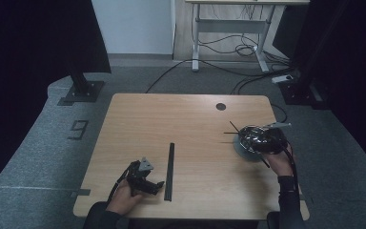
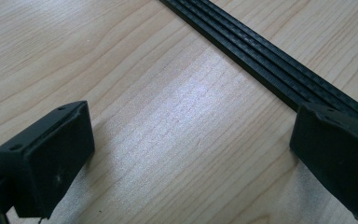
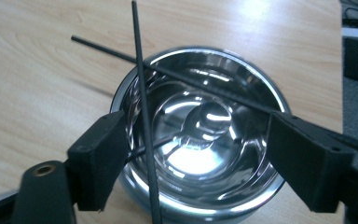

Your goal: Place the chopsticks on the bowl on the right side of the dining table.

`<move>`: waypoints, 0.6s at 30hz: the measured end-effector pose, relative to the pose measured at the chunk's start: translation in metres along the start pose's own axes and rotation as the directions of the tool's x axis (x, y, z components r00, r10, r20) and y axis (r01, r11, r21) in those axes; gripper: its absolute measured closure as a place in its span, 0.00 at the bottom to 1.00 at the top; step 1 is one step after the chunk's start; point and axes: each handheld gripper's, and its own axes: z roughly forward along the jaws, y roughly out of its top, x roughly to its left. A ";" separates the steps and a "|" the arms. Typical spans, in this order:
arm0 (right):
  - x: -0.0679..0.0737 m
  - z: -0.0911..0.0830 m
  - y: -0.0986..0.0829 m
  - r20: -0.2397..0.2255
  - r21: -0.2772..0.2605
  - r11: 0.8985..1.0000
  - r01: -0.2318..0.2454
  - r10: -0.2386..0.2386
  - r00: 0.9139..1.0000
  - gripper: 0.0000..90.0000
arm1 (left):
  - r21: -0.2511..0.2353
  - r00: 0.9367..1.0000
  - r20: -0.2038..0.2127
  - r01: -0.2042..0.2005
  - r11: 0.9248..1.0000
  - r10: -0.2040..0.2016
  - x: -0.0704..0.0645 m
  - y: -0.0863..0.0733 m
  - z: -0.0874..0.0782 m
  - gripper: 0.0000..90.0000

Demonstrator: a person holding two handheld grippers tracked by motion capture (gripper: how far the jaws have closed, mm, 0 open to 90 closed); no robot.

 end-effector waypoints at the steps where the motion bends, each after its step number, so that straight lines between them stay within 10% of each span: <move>1: 0.000 0.000 -0.001 -0.002 0.007 1.000 -0.003 0.003 1.000 0.20 | 0.000 1.000 0.000 0.000 1.000 0.000 0.000 0.000 0.000 0.00; 18: -0.010 0.010 -0.017 -0.008 0.083 0.997 -0.007 0.008 1.000 0.20 | 0.000 1.000 0.000 0.000 1.000 0.000 0.000 0.000 0.000 0.00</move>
